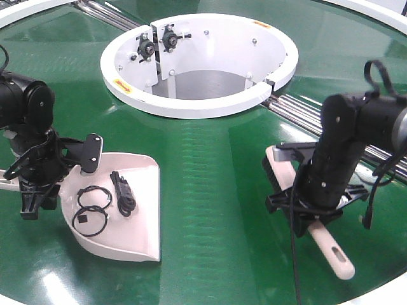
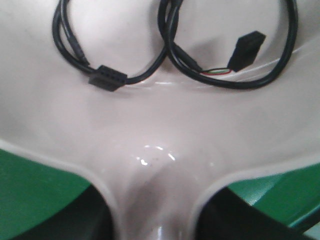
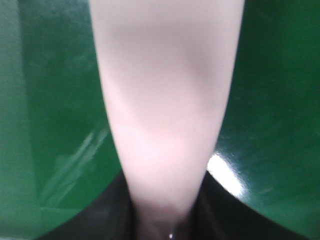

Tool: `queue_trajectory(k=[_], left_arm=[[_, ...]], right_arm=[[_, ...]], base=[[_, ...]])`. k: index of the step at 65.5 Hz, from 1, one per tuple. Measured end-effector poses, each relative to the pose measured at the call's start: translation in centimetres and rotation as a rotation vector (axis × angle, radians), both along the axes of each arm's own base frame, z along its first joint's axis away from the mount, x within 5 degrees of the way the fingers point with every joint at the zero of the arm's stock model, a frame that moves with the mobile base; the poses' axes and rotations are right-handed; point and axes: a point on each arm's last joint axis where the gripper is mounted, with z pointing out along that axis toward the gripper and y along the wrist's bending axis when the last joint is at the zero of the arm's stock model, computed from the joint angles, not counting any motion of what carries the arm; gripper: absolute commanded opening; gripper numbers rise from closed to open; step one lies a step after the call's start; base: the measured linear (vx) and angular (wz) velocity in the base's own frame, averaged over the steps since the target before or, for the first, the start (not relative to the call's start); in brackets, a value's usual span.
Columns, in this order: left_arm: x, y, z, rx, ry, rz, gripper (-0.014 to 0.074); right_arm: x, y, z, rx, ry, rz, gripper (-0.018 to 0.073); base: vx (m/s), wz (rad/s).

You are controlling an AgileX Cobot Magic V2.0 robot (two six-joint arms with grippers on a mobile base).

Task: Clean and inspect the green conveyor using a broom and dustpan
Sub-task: 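Move the brush back with the right gripper and lay it on the belt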

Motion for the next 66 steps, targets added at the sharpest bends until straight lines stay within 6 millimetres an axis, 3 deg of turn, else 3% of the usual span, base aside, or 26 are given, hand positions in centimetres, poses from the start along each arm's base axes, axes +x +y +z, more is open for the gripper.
queue_trajectory(k=[14, 34, 66], left_arm=[[0.0, 0.0, 0.0, 0.0, 0.0, 0.0, -0.0006], [0.0, 0.0, 0.0, 0.0, 0.0, 0.0, -0.0006], [0.0, 0.0, 0.0, -0.003, 0.001, 0.001, -0.0006]], right_arm=[[-0.7, -0.2, -1.2, -0.004, 0.02, 0.0, -0.0001], [-0.7, -0.2, -1.5, -0.002, 0.023, 0.026, 0.002], [-0.7, -0.2, -1.5, -0.001, 0.021, 0.027, 0.0141]], base=[[0.0, 0.0], [0.0, 0.0], [0.0, 0.0]])
